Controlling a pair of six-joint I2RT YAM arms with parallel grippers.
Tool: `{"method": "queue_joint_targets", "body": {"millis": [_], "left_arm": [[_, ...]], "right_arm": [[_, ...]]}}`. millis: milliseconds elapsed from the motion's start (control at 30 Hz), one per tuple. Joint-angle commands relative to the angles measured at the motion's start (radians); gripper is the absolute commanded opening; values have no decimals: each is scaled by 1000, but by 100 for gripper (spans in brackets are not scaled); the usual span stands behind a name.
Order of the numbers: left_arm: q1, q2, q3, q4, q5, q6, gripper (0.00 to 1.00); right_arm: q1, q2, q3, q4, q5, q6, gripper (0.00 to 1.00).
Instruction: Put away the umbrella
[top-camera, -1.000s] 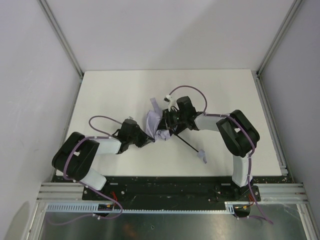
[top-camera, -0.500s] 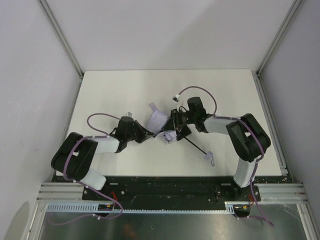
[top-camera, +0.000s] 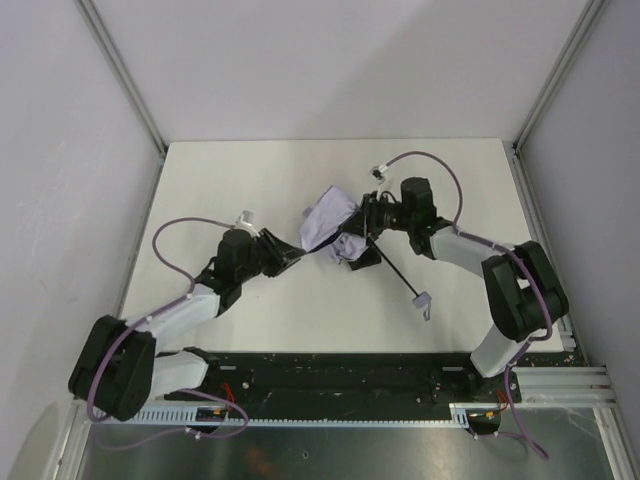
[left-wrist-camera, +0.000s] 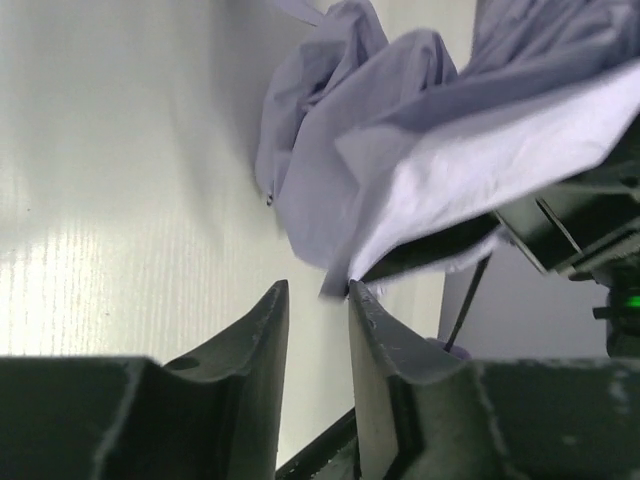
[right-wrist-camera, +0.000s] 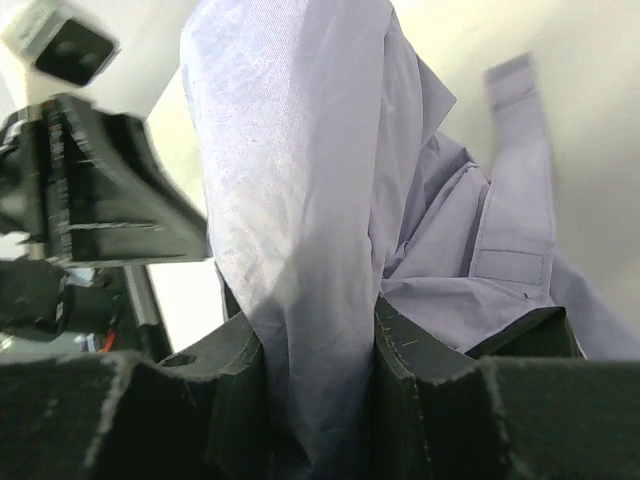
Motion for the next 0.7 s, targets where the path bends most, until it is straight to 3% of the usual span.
{"method": "queue_joint_targets", "body": {"millis": [0, 200, 400, 567, 667], "left_arm": [[25, -90, -11, -69, -13, 53, 37], [44, -203, -4, -128, 17, 77, 45], [45, -319, 28, -196, 69, 100, 50], [49, -428, 19, -227, 88, 95, 52], [55, -491, 7, -249, 98, 89, 52]], "right_arm": [[-75, -100, 76, -39, 103, -112, 0], [-149, -164, 155, -169, 274, -268, 0], [-140, -145, 334, -356, 664, -581, 0], [-22, -100, 340, -317, 1061, -964, 0], [73, -45, 271, -152, 1247, -1208, 0]]}}
